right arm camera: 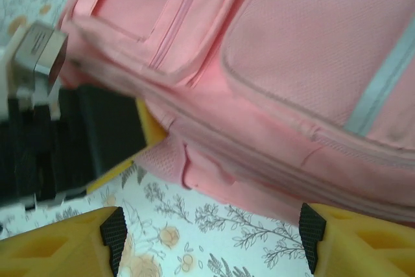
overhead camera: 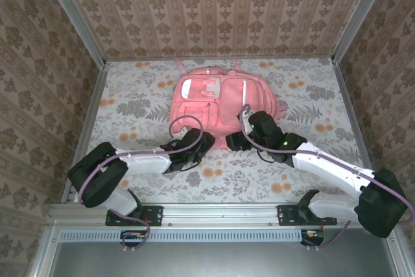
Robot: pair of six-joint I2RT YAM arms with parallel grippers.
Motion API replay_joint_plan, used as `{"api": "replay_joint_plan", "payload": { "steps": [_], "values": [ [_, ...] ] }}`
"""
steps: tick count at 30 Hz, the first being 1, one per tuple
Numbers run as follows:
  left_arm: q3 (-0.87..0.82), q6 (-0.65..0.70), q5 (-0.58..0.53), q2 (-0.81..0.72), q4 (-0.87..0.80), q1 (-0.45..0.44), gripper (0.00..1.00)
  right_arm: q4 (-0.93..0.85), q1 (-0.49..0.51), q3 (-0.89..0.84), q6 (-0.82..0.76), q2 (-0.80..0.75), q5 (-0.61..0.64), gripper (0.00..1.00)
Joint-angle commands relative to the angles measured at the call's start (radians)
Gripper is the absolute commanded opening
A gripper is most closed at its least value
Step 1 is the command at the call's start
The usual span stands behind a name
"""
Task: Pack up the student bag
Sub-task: Zip the student bag at the center of the table.
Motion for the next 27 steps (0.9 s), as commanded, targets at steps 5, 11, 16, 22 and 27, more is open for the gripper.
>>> {"api": "replay_joint_plan", "payload": {
  "steps": [5, 11, 16, 22, 27],
  "values": [
    [0.026, 0.013, -0.074, -0.058, -0.056, 0.035, 0.08, 0.041, 0.090, -0.043, -0.042, -0.010, 0.071, 0.57],
    [0.128, 0.096, -0.104, -0.141, -0.274, 0.046, 0.01, 0.101, 0.169, -0.074, -0.032, 0.072, 0.099, 0.45],
    [0.131, 0.092, -0.080, -0.138, -0.282, 0.048, 0.02, 0.160, 0.219, -0.065, -0.045, 0.182, 0.154, 0.38],
    [0.136, 0.091, -0.067, -0.135, -0.294, 0.047, 0.02, 0.226, 0.230, -0.043, -0.056, 0.299, 0.226, 0.39],
    [0.144, 0.089, -0.056, -0.129, -0.305, 0.051, 0.04, 0.282, 0.239, -0.025, -0.065, 0.385, 0.243, 0.40]
  ]
}}
